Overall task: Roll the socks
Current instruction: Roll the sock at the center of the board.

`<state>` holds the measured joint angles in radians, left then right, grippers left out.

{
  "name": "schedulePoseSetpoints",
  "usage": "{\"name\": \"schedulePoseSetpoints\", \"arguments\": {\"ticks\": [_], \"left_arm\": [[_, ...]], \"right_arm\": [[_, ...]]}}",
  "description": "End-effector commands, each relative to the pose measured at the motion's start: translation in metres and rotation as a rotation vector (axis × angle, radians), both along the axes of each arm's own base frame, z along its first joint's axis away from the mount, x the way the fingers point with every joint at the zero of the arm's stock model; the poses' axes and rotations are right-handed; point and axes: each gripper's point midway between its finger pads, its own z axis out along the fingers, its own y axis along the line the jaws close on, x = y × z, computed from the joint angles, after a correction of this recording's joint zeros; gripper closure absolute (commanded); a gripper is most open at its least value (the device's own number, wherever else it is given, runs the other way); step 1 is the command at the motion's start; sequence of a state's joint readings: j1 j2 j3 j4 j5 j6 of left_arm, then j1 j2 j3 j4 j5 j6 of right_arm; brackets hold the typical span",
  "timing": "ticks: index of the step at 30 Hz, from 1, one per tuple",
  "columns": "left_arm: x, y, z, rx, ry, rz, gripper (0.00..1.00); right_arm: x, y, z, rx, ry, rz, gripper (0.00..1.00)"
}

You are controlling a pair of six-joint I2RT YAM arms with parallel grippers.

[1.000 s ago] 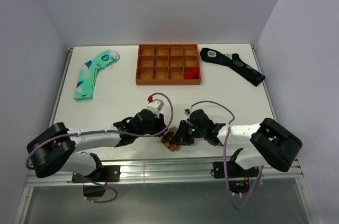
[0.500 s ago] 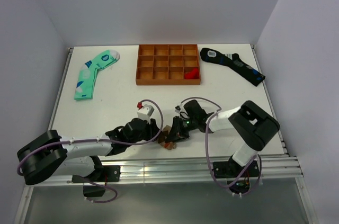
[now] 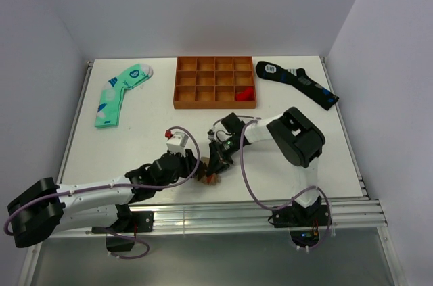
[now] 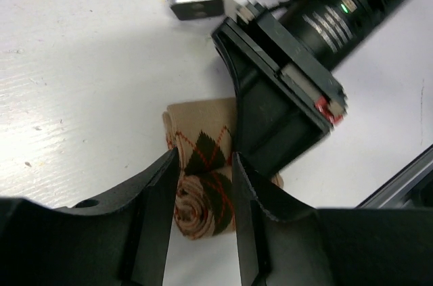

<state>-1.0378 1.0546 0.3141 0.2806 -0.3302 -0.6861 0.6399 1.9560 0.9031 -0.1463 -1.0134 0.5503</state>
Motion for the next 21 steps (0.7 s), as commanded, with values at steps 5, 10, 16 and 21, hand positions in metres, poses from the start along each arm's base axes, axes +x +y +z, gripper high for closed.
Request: {"name": "schedulePoseSetpoints", "arguments": {"ticks": [5,10,16,21], "left_arm": [[-0.004,0.004,0.003,0.087,-0.077,0.005,0.57],[-0.008,-0.001,-0.003,0.150,-0.075,-0.001,0.57],[-0.006,-0.007,0.001,0.204,-0.100,-0.006,0.57],[-0.003,-0.006,0.002,0.208,-0.094,0.016,0.52]], "right_arm": [[0.043,-0.058,-0.074,-0.387,-0.101,0.052,0.89],[0.058,-0.065,-0.071,-0.464,-0.147,0.078,0.90],[0.058,-0.074,-0.066,-0.504,-0.186,0.102,0.90],[0.052,-0.082,-0.071,-0.534,-0.191,0.110,0.91]]}}
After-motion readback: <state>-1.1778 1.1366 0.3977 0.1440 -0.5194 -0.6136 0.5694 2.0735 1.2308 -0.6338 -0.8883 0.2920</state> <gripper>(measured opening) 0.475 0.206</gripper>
